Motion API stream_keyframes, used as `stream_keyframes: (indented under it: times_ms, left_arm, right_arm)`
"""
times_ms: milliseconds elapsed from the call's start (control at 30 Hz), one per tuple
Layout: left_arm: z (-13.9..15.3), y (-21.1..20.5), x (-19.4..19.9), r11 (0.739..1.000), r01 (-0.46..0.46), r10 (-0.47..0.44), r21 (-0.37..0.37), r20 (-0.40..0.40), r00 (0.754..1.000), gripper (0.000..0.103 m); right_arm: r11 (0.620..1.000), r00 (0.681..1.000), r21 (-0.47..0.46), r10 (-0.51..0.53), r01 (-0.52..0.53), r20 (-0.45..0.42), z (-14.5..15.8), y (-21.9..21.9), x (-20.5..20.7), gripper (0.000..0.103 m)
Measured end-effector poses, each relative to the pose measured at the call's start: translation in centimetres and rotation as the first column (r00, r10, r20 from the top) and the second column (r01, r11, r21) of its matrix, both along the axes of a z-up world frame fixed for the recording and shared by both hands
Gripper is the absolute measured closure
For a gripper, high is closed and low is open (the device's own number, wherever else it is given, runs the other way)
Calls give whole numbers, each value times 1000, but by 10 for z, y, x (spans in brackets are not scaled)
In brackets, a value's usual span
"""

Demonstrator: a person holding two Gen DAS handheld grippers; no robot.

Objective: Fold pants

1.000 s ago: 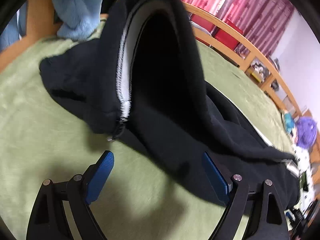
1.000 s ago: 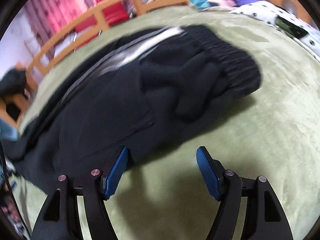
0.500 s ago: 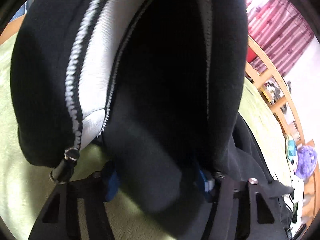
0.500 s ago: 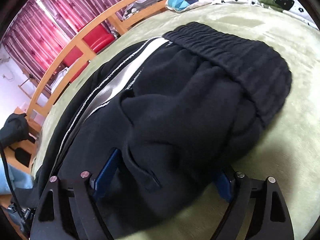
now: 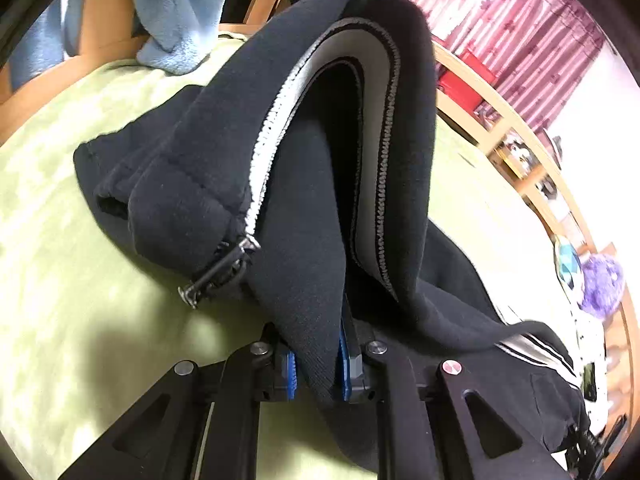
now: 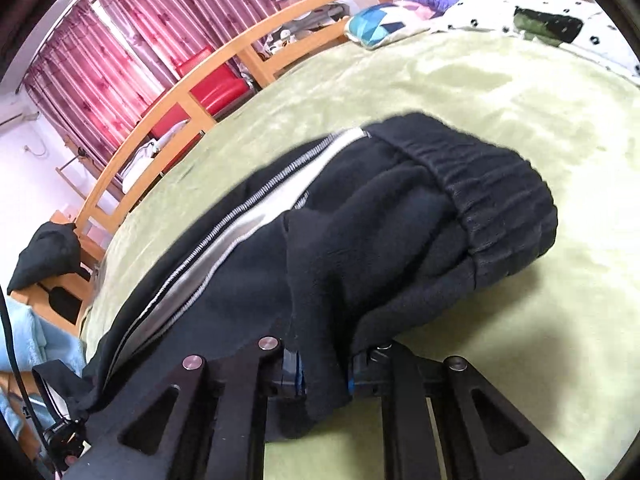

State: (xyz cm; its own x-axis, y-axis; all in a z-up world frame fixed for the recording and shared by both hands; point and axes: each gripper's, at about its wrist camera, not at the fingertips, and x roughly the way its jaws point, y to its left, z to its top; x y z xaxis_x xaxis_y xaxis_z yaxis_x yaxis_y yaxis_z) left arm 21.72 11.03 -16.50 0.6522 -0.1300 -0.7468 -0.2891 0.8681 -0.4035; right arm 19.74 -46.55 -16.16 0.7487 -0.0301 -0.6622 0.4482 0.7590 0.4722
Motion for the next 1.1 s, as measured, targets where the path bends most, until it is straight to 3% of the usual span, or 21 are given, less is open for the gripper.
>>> stream_keyframes:
  times_ms: [233,400,500,600,667,733,800,900,1000,1033,1100]
  left_arm:
    - [-10,-25,-107,995,94,-97,-38,-66,993,88]
    - [-12,-33,-147,986,158,-161,-46,-85,983,87]
    - [-13,-34,-152,979,204,-206,-25,-113,972,77]
    - [-3,-18,-161,975,223,-219,15,-135,966,72]
    - [9,-10,-175,972,219,-210,87,-97,973,45]
    - [20,2,-194,971,189,-186,146,-31,982,37]
    - [24,11,-201,970,181,-183,160,-1,983,37]
    - [16,8,-192,970,193,-192,150,-23,981,37]
    - [14,-9,-178,970,222,-222,98,-2,975,37]
    - [14,-19,-176,970,217,-218,111,0,976,40]
    - [14,-26,-167,967,206,-210,148,14,978,74]
  right_arm:
    - [998,997,-61,1,-6,-74,7,-37,-112,89]
    - [997,991,-81,-20,10,-130,7,-59,-176,86]
    - [999,984,-44,-6,-2,-177,-4,-64,-184,78]
    - [996,972,-89,-24,3,-234,-6,-54,-188,70]
    - [992,974,-128,-34,5,-225,-3,-43,-203,67]
    - [987,980,-162,-48,16,-194,4,-30,-220,59]
    - [984,985,-175,-61,32,-161,10,-20,-232,58]
    - [988,991,-144,-66,48,-120,18,-6,-243,55]
    - [993,994,-109,-48,38,-94,24,10,-246,55]
    - [993,995,-109,-48,38,-91,26,16,-245,55]
    - [994,995,-108,-44,34,-92,27,24,-245,55]
